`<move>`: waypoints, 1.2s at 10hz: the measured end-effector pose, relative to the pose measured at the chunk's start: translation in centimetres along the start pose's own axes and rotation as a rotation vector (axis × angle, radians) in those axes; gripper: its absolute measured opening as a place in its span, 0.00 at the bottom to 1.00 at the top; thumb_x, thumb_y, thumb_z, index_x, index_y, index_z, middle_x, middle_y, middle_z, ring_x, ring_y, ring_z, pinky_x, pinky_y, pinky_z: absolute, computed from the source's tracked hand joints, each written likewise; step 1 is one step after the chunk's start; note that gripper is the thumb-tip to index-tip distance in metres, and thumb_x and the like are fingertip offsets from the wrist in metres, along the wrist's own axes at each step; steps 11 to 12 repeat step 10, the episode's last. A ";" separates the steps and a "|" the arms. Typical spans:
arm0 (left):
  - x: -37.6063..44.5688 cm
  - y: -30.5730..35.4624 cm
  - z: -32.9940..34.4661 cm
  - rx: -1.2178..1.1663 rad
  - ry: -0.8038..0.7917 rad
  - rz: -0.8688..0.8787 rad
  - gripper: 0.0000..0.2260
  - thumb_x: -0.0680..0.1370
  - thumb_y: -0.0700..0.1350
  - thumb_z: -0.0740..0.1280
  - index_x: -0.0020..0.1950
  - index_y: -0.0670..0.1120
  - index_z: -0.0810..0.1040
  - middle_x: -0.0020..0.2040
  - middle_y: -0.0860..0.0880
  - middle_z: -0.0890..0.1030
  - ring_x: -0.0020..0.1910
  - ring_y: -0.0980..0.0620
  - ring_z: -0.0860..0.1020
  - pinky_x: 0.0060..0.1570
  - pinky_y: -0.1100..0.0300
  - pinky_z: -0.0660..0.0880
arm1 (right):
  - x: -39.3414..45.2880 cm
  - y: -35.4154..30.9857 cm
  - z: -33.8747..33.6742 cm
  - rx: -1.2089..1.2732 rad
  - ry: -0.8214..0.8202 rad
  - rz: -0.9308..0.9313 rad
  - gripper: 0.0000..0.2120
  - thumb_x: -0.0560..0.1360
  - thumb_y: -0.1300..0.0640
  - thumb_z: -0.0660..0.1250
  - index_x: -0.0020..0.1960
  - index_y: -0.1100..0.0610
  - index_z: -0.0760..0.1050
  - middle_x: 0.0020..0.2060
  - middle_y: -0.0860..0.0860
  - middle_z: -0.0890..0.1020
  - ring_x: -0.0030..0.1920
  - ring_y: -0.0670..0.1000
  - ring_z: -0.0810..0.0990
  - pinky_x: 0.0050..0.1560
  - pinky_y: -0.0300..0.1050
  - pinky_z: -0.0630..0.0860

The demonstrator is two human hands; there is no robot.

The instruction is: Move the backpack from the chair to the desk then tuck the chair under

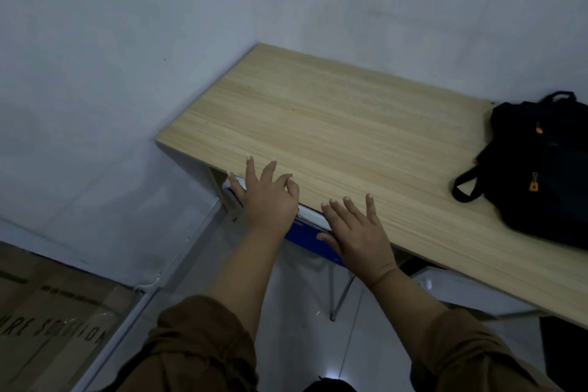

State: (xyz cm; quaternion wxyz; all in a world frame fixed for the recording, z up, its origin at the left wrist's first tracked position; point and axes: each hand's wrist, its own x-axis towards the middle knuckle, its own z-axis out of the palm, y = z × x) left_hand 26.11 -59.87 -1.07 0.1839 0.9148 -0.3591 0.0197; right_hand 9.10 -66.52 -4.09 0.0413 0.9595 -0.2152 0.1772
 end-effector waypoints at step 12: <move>-4.8 9.4 -3.3 -0.051 -0.466 -0.024 0.16 0.78 0.46 0.55 0.63 0.52 0.75 0.43 0.50 0.80 0.57 0.44 0.76 0.69 0.33 0.36 | -8.1 8.0 -8.2 0.367 -0.361 0.490 0.22 0.77 0.47 0.64 0.70 0.49 0.68 0.62 0.53 0.75 0.58 0.56 0.77 0.53 0.50 0.76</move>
